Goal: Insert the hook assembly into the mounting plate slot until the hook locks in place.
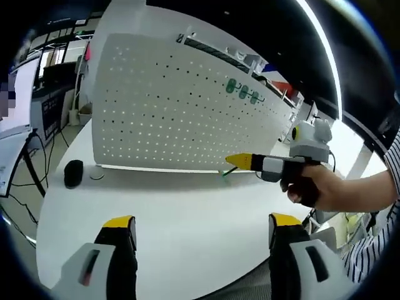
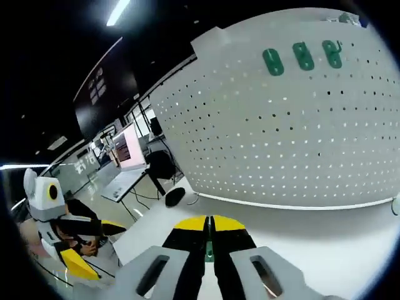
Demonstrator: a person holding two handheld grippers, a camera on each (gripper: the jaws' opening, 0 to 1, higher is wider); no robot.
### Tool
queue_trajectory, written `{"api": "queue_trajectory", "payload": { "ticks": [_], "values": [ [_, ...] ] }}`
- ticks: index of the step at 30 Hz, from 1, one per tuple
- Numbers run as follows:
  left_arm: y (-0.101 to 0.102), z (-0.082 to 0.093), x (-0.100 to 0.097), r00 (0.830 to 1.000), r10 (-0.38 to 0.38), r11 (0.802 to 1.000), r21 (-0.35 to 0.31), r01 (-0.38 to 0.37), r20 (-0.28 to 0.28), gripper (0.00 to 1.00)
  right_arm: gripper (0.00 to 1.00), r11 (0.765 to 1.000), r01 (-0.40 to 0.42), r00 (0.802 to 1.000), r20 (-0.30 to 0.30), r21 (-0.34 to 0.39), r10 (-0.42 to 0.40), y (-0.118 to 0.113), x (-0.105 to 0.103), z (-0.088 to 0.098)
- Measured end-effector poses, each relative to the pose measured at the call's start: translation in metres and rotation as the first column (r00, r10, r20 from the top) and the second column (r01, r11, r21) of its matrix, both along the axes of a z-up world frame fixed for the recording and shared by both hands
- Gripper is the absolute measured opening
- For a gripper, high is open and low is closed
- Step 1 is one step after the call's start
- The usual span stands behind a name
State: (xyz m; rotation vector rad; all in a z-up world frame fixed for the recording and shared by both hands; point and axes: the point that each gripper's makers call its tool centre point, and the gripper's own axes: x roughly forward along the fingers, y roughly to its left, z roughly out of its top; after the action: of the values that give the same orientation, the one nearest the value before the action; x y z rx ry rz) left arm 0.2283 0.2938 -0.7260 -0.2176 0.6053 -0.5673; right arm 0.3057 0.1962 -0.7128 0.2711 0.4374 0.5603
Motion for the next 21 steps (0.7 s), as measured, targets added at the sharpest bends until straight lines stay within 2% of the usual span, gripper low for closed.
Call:
{"api": "queue_trajectory", "payload": {
  "ticks": [3,7,13,16,21],
  "values": [
    [-0.002,-0.002,0.003,1.000,0.000,1.000,-0.001,0.000,-0.015,0.88,0.00,0.999,0.005,1.000,0.010,0.042,-0.005,0.008,-0.010,0.009],
    [-0.009,-0.003,0.005,0.999,-0.017,0.999,-0.042,0.016,-0.043,0.84,0.00,0.996,0.027,0.999,0.021,0.091,-0.029,0.017,-0.025,0.019],
    [-0.018,-0.005,0.006,0.996,-0.046,0.996,-0.079,0.040,-0.076,0.77,0.00,0.994,0.026,0.998,0.054,0.107,-0.032,0.031,-0.044,0.028],
    [-0.020,-0.005,0.009,0.997,-0.055,0.995,-0.082,0.050,-0.060,0.74,0.00,0.994,0.022,0.996,0.086,0.110,-0.032,0.038,-0.049,0.034],
    [-0.023,-0.002,0.013,0.996,-0.067,0.989,-0.136,0.059,-0.051,0.63,0.00,0.991,0.036,0.992,0.115,0.132,-0.051,0.045,-0.051,0.045]
  ]
}}
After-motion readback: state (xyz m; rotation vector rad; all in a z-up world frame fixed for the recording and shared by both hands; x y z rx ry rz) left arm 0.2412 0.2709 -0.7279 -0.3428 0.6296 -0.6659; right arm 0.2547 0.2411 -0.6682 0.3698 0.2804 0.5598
